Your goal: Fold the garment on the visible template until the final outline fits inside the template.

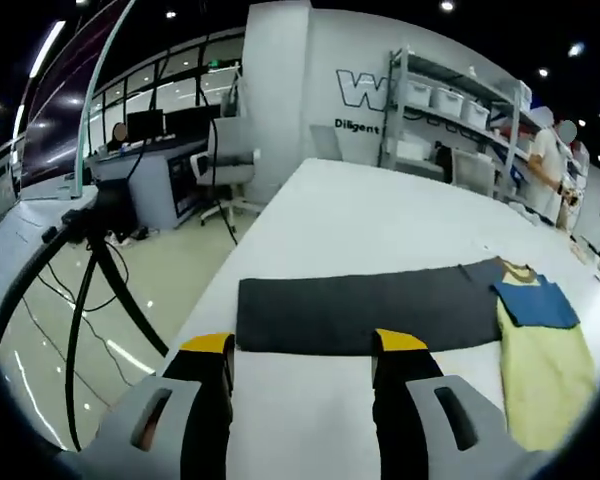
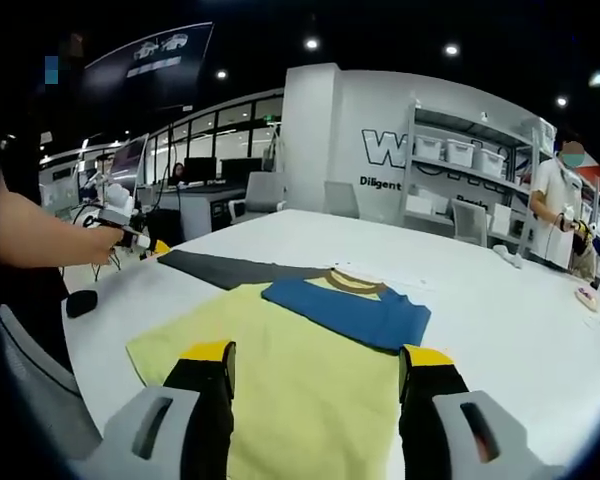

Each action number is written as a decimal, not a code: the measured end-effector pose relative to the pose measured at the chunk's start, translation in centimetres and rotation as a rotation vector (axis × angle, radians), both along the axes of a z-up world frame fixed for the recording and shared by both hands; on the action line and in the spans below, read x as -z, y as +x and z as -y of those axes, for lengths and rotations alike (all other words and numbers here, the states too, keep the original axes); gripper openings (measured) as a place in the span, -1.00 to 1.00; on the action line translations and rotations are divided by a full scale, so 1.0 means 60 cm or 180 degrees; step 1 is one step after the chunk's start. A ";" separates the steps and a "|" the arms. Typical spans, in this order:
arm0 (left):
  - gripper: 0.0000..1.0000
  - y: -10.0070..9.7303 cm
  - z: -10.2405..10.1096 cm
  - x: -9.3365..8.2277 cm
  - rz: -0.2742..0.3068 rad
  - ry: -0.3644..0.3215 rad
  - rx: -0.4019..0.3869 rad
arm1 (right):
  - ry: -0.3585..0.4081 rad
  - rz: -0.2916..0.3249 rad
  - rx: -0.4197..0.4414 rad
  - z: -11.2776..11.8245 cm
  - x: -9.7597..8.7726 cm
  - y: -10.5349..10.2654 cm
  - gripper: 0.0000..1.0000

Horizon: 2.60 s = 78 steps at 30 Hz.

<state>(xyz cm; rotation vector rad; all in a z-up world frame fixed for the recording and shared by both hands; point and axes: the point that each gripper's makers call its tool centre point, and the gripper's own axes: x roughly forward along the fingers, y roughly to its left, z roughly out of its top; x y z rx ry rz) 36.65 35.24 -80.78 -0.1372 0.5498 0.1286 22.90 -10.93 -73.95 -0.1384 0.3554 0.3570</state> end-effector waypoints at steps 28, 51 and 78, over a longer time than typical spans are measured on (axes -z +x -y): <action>-0.30 0.020 -0.033 0.058 -0.0248 -0.0365 -0.0328 | -0.0141 -0.0043 -0.0022 0.000 0.015 0.002 0.22; -0.93 0.020 -0.049 0.065 -0.0291 -0.0229 -0.0439 | -0.0135 -0.0087 -0.0018 0.004 0.021 0.003 0.19; -1.00 0.029 -0.045 0.020 -0.0050 -0.0033 -0.0412 | -0.0117 -0.0052 -0.0036 0.003 0.014 0.002 0.16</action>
